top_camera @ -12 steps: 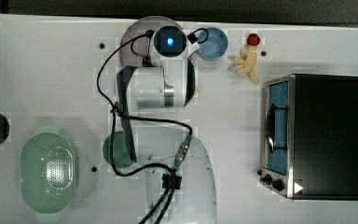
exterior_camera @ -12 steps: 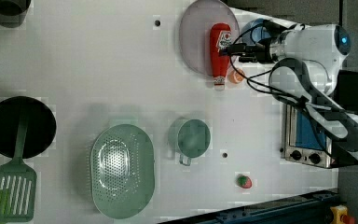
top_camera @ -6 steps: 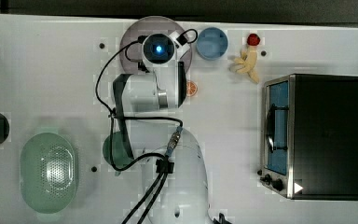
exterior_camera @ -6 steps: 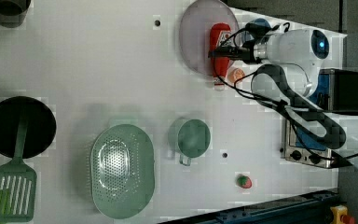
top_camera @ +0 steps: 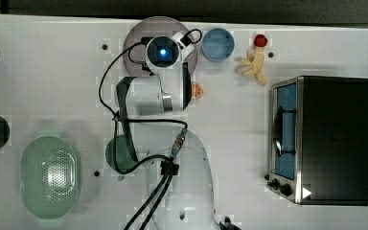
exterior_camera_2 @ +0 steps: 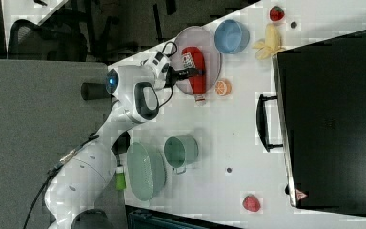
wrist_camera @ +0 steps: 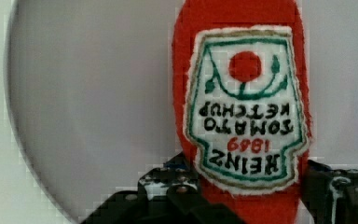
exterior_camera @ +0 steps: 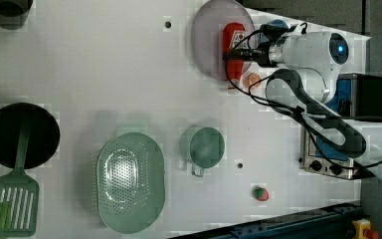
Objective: Pick ketchup from plate and place it on table.
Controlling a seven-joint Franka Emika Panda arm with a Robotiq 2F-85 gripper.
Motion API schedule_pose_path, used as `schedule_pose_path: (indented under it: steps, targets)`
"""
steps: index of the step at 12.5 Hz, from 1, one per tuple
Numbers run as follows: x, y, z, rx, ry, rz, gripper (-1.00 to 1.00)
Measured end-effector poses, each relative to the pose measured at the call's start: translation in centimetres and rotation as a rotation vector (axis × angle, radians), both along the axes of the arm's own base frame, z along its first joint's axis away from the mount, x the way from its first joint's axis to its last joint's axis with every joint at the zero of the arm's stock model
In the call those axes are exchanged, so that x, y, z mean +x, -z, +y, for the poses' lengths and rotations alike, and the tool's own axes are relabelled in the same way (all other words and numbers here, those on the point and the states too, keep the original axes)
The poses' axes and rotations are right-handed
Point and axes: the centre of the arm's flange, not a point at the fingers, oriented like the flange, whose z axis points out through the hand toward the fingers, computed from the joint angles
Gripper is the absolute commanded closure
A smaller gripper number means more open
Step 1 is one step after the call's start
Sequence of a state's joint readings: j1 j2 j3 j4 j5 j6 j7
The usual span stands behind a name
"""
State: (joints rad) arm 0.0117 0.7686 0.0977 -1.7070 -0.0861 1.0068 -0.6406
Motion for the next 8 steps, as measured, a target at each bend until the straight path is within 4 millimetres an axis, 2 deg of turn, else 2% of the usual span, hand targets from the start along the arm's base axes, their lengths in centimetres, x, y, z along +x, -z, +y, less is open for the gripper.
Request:
schedule_pose_path:
  steps: [4,6,8]
  targets:
    - [0.6,-1.6,-0.3,-0.001,0.006,-0.026,-0.20]
    - [0.7,-3.8,-0.4,0.020,0.032,-0.024,-0.20]
    - [0.3,-6.9,-0.6,0.032,0.058,0.043,-0.20]
